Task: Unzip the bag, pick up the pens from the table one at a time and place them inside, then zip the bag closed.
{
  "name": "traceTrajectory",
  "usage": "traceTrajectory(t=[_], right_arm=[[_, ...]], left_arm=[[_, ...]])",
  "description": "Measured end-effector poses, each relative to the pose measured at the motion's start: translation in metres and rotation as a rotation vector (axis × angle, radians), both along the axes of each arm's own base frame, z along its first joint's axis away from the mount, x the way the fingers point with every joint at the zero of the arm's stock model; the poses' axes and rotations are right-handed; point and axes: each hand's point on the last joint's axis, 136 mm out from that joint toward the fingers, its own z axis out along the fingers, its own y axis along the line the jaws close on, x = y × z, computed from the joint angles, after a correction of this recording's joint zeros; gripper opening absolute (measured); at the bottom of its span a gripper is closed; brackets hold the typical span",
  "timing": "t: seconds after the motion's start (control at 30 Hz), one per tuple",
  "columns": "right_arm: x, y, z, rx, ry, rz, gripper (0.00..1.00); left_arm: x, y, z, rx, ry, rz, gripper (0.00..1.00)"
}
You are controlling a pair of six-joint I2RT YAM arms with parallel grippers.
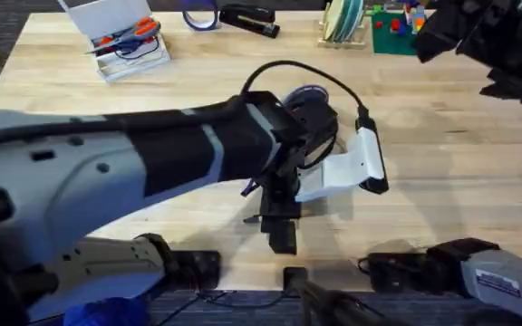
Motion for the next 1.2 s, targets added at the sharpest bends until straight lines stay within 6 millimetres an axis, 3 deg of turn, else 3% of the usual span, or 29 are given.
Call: traceTrajectory(t=[0.37,0.47,0.7,0.93,1.07,1.2], right_arm=[[0.008,-0.025,0.004,-0.012,-0.03,-0.06,0.996],[0.01,-0.033,0.006,-0.011,-0.044,-0.089,0.995],[0.009,-0.049,0.007,-0.012,-0.052,-0.143,0.995],[0.012,-0.051,0.009,-0.01,-0.067,-0.15,0.996],[0.014,-0.051,0.01,-0.01,-0.075,-0.148,0.996],[0.016,-0.048,0.01,0.003,-0.081,-0.14,0.996]], left_arm=[[0.005,-0.003,-0.002,0.049,0.016,0.112,0.977],[0.008,-0.002,-0.004,0.067,0.009,0.141,0.781],[0.007,0.0,-0.007,0.102,-0.009,0.155,0.5],[-0.014,-0.008,-0.01,0.13,-0.037,0.066,0.329],[-0.015,-0.013,-0.014,0.151,-0.057,0.044,0.085],[-0.015,-0.015,-0.015,0.172,-0.046,0.051,0.055]])
